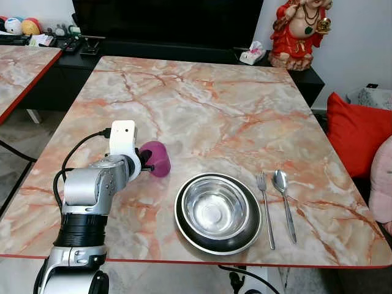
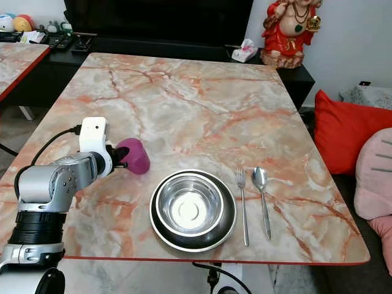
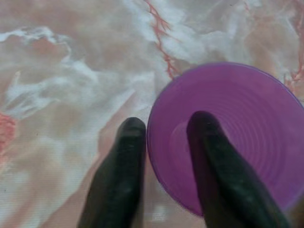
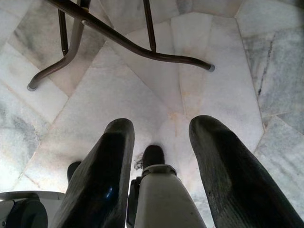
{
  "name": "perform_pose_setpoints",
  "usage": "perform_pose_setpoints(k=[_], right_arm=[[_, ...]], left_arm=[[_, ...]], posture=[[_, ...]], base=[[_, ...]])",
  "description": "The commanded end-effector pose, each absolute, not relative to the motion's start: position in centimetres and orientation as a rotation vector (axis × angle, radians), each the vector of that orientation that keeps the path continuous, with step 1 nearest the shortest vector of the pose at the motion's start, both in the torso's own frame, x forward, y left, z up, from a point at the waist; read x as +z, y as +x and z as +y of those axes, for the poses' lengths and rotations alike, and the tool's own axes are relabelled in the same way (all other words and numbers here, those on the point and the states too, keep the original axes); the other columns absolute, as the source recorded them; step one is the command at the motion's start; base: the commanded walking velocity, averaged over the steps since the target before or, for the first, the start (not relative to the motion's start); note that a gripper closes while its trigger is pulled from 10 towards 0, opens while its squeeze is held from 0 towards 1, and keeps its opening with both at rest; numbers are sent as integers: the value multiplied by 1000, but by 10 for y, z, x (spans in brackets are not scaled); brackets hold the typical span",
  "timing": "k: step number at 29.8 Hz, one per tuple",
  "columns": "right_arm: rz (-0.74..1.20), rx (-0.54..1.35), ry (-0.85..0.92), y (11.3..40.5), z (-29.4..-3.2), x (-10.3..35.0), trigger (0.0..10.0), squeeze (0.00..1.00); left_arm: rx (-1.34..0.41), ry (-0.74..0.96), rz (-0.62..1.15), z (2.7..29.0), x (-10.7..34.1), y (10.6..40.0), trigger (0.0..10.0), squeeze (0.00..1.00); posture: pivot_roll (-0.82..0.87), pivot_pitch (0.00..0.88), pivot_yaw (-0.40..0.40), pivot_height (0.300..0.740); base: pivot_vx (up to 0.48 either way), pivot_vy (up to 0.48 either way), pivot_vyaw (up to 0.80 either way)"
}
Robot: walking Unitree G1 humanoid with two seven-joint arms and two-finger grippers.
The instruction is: Setting the table
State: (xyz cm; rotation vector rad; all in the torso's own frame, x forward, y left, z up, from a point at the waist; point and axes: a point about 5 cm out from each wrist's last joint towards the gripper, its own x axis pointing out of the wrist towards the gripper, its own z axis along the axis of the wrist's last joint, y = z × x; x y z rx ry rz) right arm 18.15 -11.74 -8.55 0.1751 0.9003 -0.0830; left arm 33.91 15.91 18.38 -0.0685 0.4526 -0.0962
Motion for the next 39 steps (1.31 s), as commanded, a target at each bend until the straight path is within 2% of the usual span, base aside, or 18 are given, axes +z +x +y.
perform_pose_setpoints(k=[1, 2, 3, 4, 19, 23, 27, 28, 31, 39], right_arm=[[906, -88, 172, 181, -119, -86, 10000, 0], [905, -89, 172, 181, -119, -86, 10000, 0], [905, -89, 172, 181, -119, -86, 10000, 0], [905, -89, 172, 181, -119, -86, 10000, 0], [905, -88, 172, 181, -119, -86, 10000, 0], [905, -89, 172, 181, -119, -86, 10000, 0], [904, -90, 169, 180, -119, -86, 10000, 0], [904, -90, 169, 180, -119, -86, 10000, 0], [899, -97, 160, 180, -121, -86, 10000, 0], [894, -120, 167, 180, -121, -86, 10000, 0]], left_arm=[[-99, -70, 406, 156, 194, 340, 10000, 753], [-99, -74, 397, 156, 196, 341, 10000, 682], [-101, -77, 392, 156, 196, 341, 10000, 286], [-102, -83, 383, 155, 198, 341, 10000, 0], [-111, -100, 314, 151, 208, 343, 10000, 0], [-113, -81, 227, 151, 218, 344, 10000, 0], [-127, 11, 0, 151, 239, 342, 10000, 0], [-127, 11, 0, 151, 239, 342, 10000, 0], [-168, 234, -207, 142, 236, 329, 10000, 0], [-144, 254, -232, 144, 209, 323, 10000, 0]], posture=[[113, 55, -92, 736], [113, 55, -93, 736], [112, 54, -91, 736], [112, 54, -91, 736], [112, 56, -91, 736], [111, 54, -91, 736], [111, 47, -92, 736], [111, 47, -92, 736], [114, 33, -91, 736], [119, 12, -74, 736]], base=[[0, 0, 0], [0, 0, 0], [0, 0, 0], [0, 0, 0], [0, 0, 0], [0, 0, 0], [0, 0, 0], [0, 0, 0], [0, 0, 0], [0, 0, 0]])
